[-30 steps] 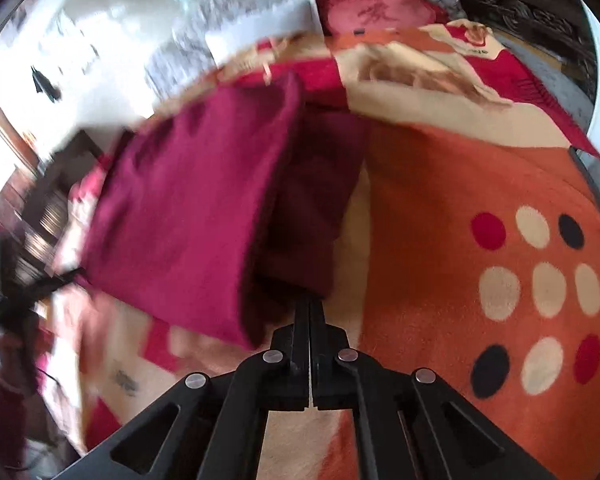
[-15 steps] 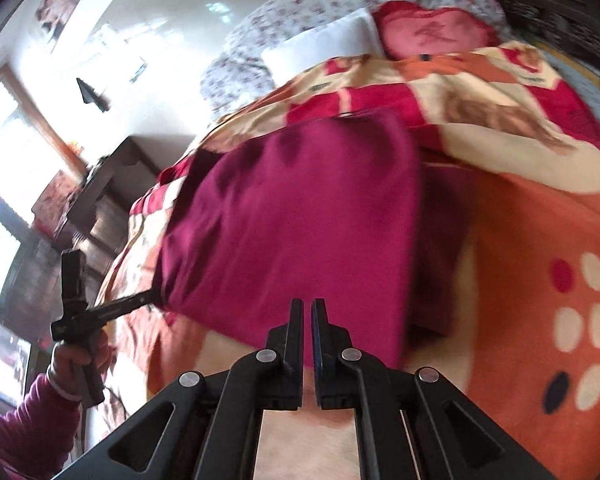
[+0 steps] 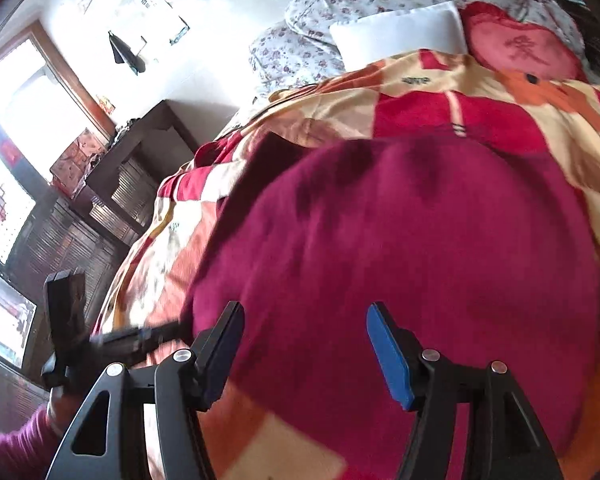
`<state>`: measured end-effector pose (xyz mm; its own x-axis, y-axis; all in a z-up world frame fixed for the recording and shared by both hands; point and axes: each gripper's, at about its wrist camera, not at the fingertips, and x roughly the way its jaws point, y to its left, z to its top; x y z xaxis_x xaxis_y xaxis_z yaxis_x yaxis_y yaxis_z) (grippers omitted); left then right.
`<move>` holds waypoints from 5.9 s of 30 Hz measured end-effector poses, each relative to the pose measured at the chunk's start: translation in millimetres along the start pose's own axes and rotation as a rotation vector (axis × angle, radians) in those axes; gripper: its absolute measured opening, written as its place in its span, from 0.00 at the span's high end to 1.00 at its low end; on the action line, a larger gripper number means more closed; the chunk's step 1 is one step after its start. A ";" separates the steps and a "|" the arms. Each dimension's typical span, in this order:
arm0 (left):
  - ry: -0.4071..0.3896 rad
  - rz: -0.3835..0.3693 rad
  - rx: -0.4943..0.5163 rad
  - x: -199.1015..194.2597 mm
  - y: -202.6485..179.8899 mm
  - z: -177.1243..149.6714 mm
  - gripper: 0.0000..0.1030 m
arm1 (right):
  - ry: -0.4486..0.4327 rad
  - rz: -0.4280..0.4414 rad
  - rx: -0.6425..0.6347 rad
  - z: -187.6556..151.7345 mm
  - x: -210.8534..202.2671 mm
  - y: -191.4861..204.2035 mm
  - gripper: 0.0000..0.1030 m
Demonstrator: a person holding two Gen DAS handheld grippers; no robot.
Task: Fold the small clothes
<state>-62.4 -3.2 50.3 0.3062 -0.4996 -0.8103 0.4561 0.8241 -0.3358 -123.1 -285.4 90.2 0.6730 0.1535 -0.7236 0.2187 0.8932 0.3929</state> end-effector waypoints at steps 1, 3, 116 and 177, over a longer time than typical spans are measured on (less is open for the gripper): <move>0.001 0.005 -0.003 0.2 0.6 0.0 0.86 | 0.001 -0.002 -0.011 6.3 6.2 3.4 0.40; 0.000 0.026 -0.008 1.1 0.6 0.7 0.79 | 0.001 -0.029 -0.047 22.0 21.5 12.7 0.44; 0.021 -0.224 0.377 68.0 -292.8 16.3 0.74 | -0.093 -0.208 0.127 37.4 -70.1 -152.0 0.84; -0.060 -0.028 0.396 39.4 -218.0 -0.8 0.57 | -0.141 -0.184 0.148 -20.5 -98.8 -99.7 0.79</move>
<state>-150.4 -202.3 91.3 0.3317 -0.5451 -0.7699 0.7483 0.6490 -0.1372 -225.8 -381.0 110.8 0.7018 -0.0757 -0.7084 0.4406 0.8275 0.3481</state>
